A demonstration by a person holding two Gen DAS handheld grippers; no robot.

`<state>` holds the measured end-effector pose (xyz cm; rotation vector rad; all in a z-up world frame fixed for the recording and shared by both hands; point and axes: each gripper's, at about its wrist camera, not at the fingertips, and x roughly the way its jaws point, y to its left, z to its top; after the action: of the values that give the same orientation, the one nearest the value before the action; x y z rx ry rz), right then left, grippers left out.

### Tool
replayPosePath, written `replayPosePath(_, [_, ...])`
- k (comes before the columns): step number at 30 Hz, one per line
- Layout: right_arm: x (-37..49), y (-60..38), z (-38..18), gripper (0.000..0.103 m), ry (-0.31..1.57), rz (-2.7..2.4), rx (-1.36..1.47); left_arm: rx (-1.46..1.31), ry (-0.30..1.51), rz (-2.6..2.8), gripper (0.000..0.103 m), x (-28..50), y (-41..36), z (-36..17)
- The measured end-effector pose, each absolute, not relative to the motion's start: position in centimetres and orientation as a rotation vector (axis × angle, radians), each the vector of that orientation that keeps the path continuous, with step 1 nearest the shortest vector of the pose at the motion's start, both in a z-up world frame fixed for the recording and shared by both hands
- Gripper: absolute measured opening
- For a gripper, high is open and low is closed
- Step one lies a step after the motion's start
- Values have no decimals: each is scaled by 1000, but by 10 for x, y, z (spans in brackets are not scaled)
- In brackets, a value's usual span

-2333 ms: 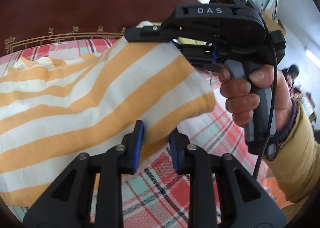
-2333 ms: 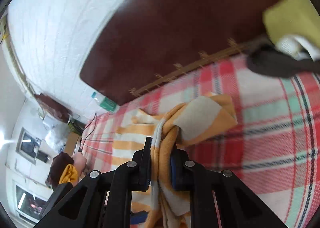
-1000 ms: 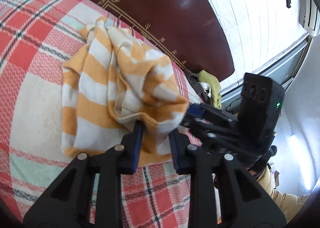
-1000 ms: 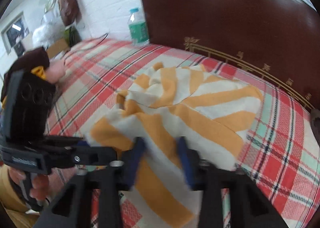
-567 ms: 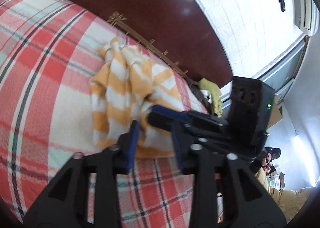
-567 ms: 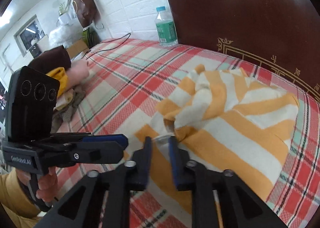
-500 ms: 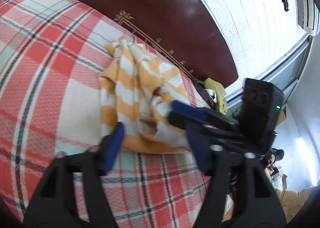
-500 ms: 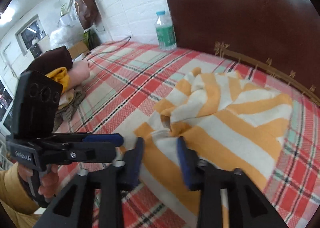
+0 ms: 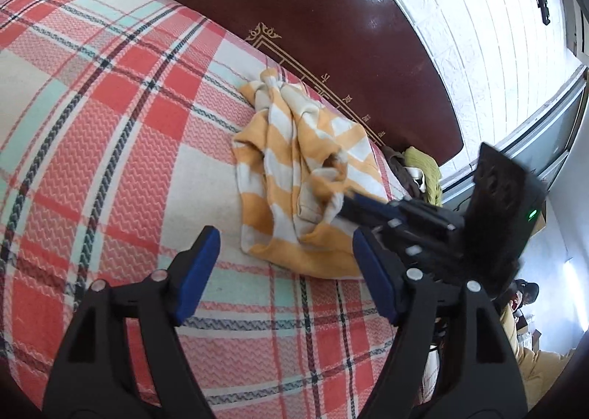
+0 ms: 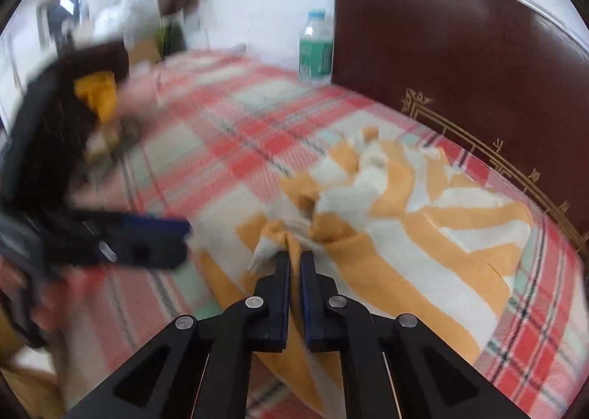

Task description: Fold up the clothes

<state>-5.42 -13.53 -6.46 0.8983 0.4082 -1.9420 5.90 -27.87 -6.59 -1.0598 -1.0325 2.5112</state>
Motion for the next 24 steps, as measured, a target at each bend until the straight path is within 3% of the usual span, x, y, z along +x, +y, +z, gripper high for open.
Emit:
replayPosePath(5, [-48,-146,-79,4,388,-1843,961,-1065,-1044,2511,76,57,-283,-70])
replayPosePath(8, [-52,-143,-94,10,332,-1806,1046,-1088,-1032,2515,76,55,-279,-71])
replayPosePath(11, [-55,-109,-76,40,160,-1777,1020,-1107,-1021,2499,87,51,-274,-71])
replayPosePath(13, [-64,-75,-59,50,26,-1795,978,-1140,-1022,2468,90,44,-270,-73])
replayPosePath(15, [-83,-37,-50,79,-127,-1863,972,-1182,-1023,2430,93,35,-265,-76])
replayPosePath(16, [-96,-21,-51,83,-202,-1904,1002,-1200,-1018,2424,93,31,-262,-78])
replayPosePath(20, [-145,19,-79,83,-418,-1962,1158,-1215,-978,2403,97,19,-250,-77])
replayPosePath(24, [-174,14,-109,83,-506,-1907,1265,-1226,-948,2343,102,9,-237,-78])
